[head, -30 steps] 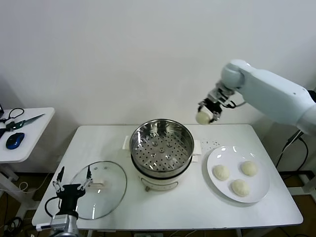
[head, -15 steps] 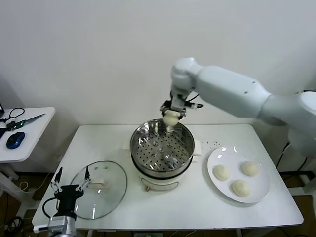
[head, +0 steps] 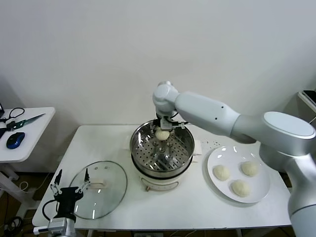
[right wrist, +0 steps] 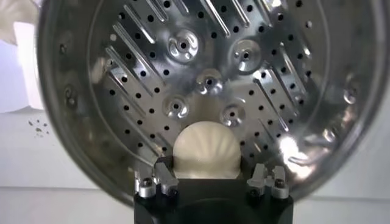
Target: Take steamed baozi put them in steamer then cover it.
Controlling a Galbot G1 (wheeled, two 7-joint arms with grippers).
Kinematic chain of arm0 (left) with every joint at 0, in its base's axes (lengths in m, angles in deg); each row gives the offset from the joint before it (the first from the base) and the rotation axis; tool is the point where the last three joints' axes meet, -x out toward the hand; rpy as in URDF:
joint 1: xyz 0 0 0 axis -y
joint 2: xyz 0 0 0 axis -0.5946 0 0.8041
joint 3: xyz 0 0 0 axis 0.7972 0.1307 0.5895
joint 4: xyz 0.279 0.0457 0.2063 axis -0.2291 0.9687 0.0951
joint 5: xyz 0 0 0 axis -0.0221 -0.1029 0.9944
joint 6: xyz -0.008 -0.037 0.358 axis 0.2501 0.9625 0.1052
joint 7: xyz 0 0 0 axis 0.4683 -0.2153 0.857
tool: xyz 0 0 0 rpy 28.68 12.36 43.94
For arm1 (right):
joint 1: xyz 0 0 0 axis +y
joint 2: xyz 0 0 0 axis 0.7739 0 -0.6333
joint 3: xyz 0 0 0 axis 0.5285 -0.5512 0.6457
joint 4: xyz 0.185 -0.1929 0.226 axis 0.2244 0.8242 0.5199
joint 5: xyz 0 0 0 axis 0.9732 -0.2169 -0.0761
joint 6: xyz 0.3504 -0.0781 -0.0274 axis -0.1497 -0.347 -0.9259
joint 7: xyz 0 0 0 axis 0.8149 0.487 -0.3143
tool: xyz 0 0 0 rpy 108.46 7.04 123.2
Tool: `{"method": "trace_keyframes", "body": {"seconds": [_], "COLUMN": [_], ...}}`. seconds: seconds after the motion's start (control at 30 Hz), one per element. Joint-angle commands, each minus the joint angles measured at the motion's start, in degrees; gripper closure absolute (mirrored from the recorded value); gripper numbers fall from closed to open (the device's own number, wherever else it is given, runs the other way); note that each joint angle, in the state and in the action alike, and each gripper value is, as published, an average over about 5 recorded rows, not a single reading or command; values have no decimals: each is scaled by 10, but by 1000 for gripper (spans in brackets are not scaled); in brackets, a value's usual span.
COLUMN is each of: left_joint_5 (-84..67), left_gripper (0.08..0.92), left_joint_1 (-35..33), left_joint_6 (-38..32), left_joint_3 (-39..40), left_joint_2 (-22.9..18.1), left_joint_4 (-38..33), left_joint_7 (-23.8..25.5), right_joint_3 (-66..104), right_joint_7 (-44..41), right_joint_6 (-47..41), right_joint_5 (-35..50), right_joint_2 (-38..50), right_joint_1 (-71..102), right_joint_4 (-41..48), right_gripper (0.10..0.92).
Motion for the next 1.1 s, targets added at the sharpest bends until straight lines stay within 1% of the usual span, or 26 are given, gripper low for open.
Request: {"method": "trace_keyframes", "body": {"seconds": [0.03,0.13,0.3,0.47,0.53,0.63,0.77,0.83,0.87,0.97,1.0,1.03,1.1], "left_joint_5": [-1,-1,-1,-1,-1,-1,-1,-1,-1,-1,-1,-1,-1], "left_gripper": [177,177,177,177,177,177,177,177,177,177,177,177,177], "left_joint_1": [0,0,0,-1,-1,-1,0,-1,-1,-4,-5,-6,-7], "left_joint_6": [-1,-1,-1,0,0,2,3,4,4,4,5,5,5], "left_joint_3": [0,0,1,1,2,3,4,5,6,7,7,7,8], "left_joint_2": [-1,-1,-1,0,0,0,0,1,1,1,1,1,2], "left_joint_4": [2,3,2,0,-1,-4,-8,-10,-12,-16,-18,-20,-23], "left_joint_7": [0,-1,-1,-2,-2,-2,-2,-2,-2,-2,-2,-2,-2], "right_joint_3": [9,9,11,14,11,-1,-21,-56,-87,-184,-211,-228,-249], "right_joint_7": [7,8,3,-10,-17,-23,-21,-6,14,83,97,99,88], "right_joint_6": [14,10,0,9,7,-6,-40,-81,-114,-254,-316,-368,-440], "right_joint_5": [-35,-30,-25,-8,22,91,181,242,283,423,476,520,589], "right_joint_2": [-14,-14,-10,9,23,54,114,152,172,233,254,273,311], "right_joint_1": [33,30,23,-6,-25,-61,-125,-168,-192,-255,-272,-282,-291], "right_joint_4": [13,14,7,-23,-40,-70,-98,-106,-112,-138,-150,-161,-176], "right_gripper": [319,304,217,203,203,202,203,203,203,203,203,203,203]}}
